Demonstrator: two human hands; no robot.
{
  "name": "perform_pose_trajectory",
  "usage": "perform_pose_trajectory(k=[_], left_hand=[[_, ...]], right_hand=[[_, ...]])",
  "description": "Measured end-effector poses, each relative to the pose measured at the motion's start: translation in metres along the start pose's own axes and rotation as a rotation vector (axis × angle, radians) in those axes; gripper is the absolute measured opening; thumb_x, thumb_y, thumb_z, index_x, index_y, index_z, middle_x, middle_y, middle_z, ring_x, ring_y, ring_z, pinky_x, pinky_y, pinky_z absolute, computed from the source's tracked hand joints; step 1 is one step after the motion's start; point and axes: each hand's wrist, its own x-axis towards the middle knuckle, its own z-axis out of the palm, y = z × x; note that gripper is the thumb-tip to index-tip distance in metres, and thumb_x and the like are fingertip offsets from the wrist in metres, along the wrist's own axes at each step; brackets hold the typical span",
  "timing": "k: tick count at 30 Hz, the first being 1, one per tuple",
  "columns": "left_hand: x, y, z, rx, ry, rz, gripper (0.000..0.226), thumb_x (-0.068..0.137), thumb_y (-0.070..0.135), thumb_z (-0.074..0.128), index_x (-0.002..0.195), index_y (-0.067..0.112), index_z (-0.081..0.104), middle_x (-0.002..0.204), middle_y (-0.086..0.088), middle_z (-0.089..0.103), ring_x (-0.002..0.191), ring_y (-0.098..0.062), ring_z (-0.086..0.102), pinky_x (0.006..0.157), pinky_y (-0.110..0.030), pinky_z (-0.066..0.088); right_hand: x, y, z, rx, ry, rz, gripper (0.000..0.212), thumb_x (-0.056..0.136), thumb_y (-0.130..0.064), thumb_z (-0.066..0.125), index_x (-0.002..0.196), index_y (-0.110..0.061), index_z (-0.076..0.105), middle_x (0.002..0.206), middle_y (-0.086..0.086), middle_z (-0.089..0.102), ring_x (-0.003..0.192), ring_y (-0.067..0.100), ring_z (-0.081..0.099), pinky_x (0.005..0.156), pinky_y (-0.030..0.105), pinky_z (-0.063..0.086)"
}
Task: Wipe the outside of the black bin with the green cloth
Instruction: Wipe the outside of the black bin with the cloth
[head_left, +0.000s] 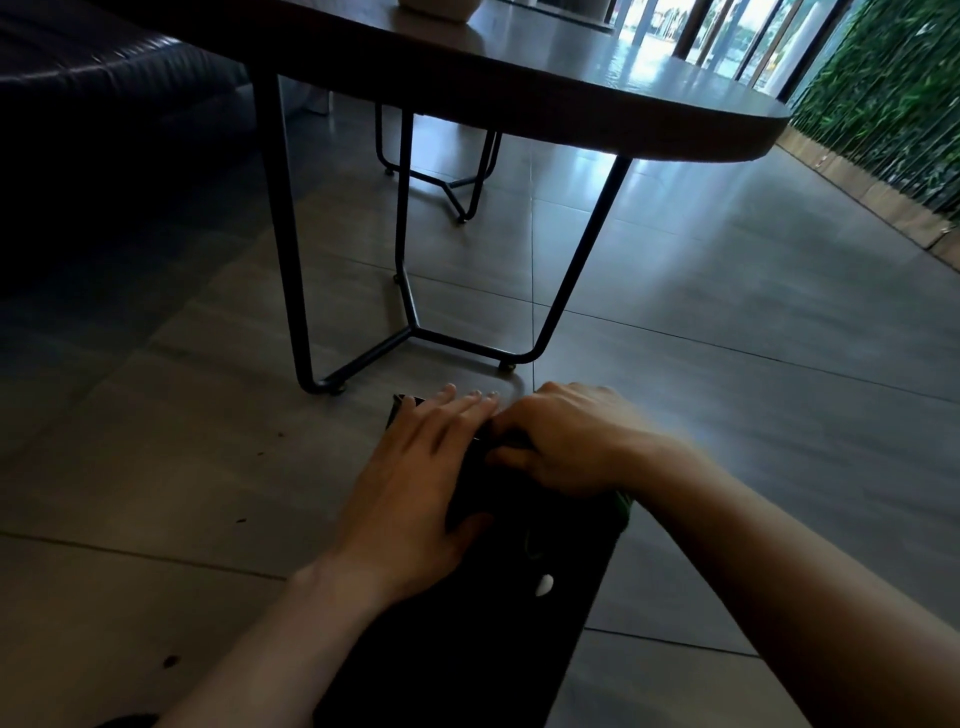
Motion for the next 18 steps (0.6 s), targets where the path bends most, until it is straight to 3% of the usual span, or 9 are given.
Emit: perform_pose_trajectory(k=[6,8,11,14,18], left_hand=[[0.0,-0.013,-0.009,0.019,0.007,-0.105,0.087,0.072,0.045,0.08,0.146,0.038,0.035,0.147,0.015,0.041,0.148,-0.009,0.025,0.11,-0.041,0.044],[-0.002,-0.017,-0.012,0.016,0.004,-0.106,0.085,0.071,0.044,0.08,0.142,0.045,0.036,0.144,0.018,0.043,0.147,-0.008,0.026,0.105,-0.039,0.046],[-0.005,-0.028,-0.016,0.029,0.003,-0.139,0.082,0.069,0.041,0.083,0.138,0.049,0.038,0.139,0.018,0.047,0.145,-0.008,0.028,0.099,-0.035,0.045],[-0.01,-0.04,-0.018,0.005,-0.038,-0.185,0.071,0.067,0.038,0.087,0.124,0.048,0.045,0.129,0.018,0.052,0.135,-0.01,0.038,0.097,-0.038,0.048],[-0.009,-0.043,-0.013,-0.013,-0.093,-0.204,0.064,0.065,0.036,0.089,0.112,0.046,0.047,0.109,0.024,0.052,0.112,-0.009,0.05,0.086,-0.032,0.048]], right_hand=[[-0.004,-0.002,0.026,0.212,0.167,-0.004,0.035,0.097,-0.057,0.055,0.13,-0.046,0.056,0.115,-0.012,0.061,0.103,0.016,0.06,0.083,0.037,0.054],[-0.009,-0.003,0.033,0.301,0.254,-0.001,0.035,0.095,-0.055,0.059,0.129,-0.046,0.055,0.119,-0.014,0.06,0.104,0.013,0.06,0.085,0.036,0.054],[-0.027,0.0,0.048,0.549,0.48,0.054,0.032,0.09,-0.05,0.066,0.121,-0.044,0.056,0.114,-0.016,0.061,0.1,0.006,0.061,0.087,0.029,0.056],[-0.045,0.001,0.069,0.825,0.775,0.203,0.024,0.086,-0.043,0.07,0.104,-0.039,0.054,0.1,-0.016,0.066,0.09,0.001,0.066,0.072,0.019,0.058],[-0.046,-0.011,0.101,0.812,0.994,0.231,0.024,0.087,-0.026,0.071,0.099,-0.03,0.051,0.098,-0.007,0.062,0.088,0.007,0.063,0.073,0.02,0.053]])
